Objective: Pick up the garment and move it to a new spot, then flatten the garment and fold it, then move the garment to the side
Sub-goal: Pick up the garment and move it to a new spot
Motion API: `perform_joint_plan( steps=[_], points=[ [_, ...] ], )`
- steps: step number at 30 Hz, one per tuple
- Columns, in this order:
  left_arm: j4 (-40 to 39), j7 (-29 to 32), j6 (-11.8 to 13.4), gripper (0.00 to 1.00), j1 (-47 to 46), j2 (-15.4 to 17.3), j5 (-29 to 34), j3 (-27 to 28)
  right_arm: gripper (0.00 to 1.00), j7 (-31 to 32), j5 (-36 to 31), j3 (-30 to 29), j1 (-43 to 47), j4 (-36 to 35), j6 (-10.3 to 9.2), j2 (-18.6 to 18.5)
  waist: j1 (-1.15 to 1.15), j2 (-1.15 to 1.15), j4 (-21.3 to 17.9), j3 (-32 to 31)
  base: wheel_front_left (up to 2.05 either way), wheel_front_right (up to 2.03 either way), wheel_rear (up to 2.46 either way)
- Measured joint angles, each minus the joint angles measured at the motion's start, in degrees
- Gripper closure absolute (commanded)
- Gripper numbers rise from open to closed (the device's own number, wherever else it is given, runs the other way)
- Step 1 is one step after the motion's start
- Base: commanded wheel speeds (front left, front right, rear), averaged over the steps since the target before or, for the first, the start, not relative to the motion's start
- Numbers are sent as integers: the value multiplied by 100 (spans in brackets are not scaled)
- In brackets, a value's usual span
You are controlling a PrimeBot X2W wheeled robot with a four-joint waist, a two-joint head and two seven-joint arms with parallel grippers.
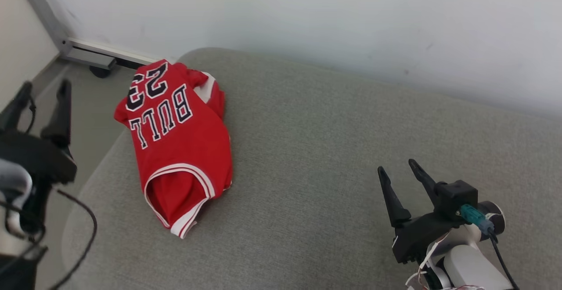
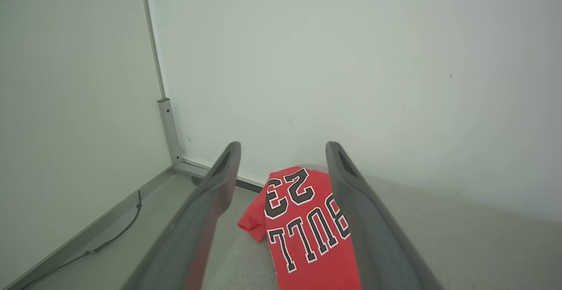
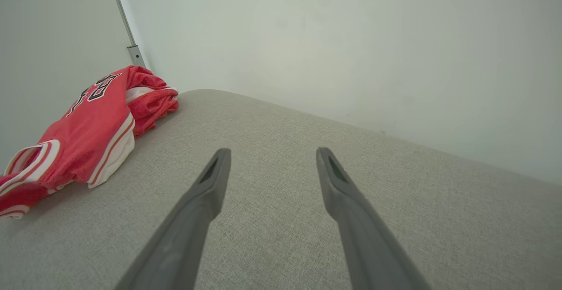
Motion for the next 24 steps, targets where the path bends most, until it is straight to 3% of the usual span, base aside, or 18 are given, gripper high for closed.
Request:
perform_joint_plan(
  steps=[5, 10, 17, 24],
  points=[
    [646, 522, -103, 0, -753, -11, -701, 18, 0, 159, -110, 42, -157, -210, -29, -168, 0, 0, -210, 283, 0, 0, 0],
    [1229, 1109, -105, 0, -1248, 337, -915, -143, 0, 337, -302, 90, -409, -469, -74, -303, 0, 0, -444, 629, 0, 0, 0],
    [1704, 2111, -104, 0, -1685, 655, -1640, -803, 0, 559, -435, 90, -769, -780, -81, -494, 1, 1, -791, 1148, 0, 0, 0],
    [2252, 2910, -104, 0, -2068, 801, -1827, -1220, 0, 706, -486, 40, -981, -981, -132, -616, 1, 1, -1096, 1637, 0, 0, 0]
  ],
)
